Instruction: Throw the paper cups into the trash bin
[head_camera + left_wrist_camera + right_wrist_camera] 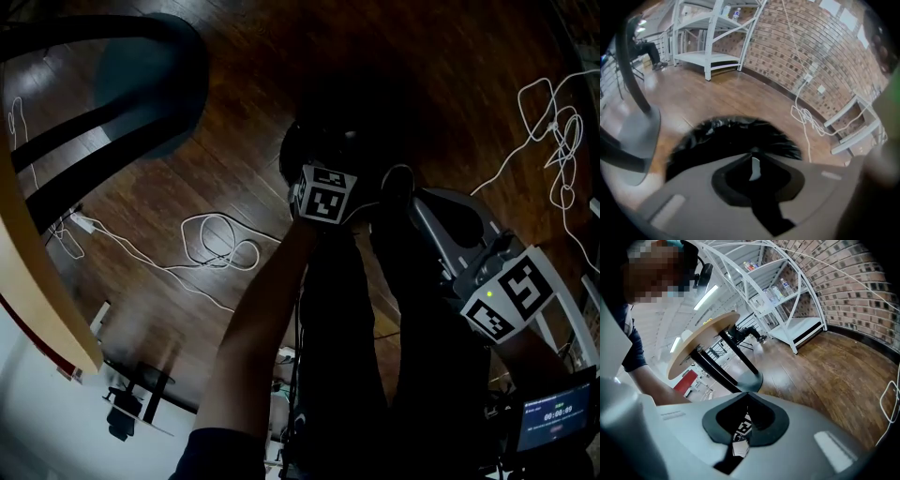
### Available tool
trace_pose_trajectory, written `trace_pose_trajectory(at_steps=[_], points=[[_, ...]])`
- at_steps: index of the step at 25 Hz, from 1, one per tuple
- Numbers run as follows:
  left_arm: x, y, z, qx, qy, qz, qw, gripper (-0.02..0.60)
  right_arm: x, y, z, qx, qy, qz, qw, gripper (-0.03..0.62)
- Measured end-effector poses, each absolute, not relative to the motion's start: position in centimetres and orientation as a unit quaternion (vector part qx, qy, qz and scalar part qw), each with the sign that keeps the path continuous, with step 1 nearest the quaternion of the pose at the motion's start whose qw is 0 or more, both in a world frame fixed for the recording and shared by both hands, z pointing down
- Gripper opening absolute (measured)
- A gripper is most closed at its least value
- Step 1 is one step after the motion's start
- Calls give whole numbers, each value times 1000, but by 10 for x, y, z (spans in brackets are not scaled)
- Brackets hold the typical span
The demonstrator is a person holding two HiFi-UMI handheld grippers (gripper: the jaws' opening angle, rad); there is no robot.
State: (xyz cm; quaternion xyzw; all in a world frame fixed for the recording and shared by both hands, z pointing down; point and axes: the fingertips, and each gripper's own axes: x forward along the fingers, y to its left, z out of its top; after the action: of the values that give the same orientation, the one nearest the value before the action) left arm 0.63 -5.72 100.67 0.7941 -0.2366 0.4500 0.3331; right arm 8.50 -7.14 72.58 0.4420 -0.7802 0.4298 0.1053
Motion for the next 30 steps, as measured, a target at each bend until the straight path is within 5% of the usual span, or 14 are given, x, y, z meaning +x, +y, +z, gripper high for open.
trace_pose_trajectory(at_steps=[8,13,18,30], points=[[-25,-18,815,774,-298,416,374,5,80,-43,636,431,-764,460,137,10],[-37,-28,675,803,-326,420,270,3,77,-67,581,404,-797,423,151,9],[-37,18,546,833,-329,369,249,4,79,-48,502,398,-811,400,153,11],[-49,100,449,879,-373,230,187,4,73,28,441,466,-807,353,88,9]])
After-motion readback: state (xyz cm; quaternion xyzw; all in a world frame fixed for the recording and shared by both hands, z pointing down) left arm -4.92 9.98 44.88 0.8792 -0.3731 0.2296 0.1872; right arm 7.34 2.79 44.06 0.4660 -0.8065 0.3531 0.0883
